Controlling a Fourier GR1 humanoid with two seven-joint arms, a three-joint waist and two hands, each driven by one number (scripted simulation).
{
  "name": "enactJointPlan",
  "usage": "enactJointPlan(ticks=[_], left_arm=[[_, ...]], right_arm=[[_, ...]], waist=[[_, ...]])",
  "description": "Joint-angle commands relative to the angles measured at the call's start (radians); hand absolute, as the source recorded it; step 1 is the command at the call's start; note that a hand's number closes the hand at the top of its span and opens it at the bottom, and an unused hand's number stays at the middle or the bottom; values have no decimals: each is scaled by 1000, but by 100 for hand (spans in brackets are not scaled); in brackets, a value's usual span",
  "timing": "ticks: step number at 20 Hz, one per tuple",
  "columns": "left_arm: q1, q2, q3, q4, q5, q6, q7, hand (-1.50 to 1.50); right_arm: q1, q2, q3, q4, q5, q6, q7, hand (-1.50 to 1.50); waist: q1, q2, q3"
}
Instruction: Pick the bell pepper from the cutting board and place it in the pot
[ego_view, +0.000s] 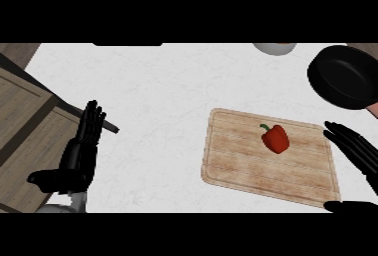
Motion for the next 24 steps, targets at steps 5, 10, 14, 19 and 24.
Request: enactJointPlan(ticks=[5, 10, 14, 19, 24], left_arm=[[-9, -76, -17, 33, -48, 1, -27, 0], [-39, -73, 22, 43, -67, -14, 11, 0], [-15, -106, 34, 65, -92, -30, -33, 0], [32, -102, 56, -59, -112, -41, 55, 0], [61, -92, 99, 0, -98, -126, -29, 0]], right_arm=[[-99, 119, 139, 50, 216, 34, 214, -150], [-177, 127, 98, 195, 257, 78, 201, -150], [-218, 184, 110, 268, 295, 74, 162, -150], [-274, 225, 73, 278, 326, 106, 183, -150], [-226, 200, 20, 334, 334, 68, 71, -150]], waist=[[-1, 1, 1], [-2, 1, 1], [-2, 1, 1], [-1, 0, 1], [-3, 0, 1]])
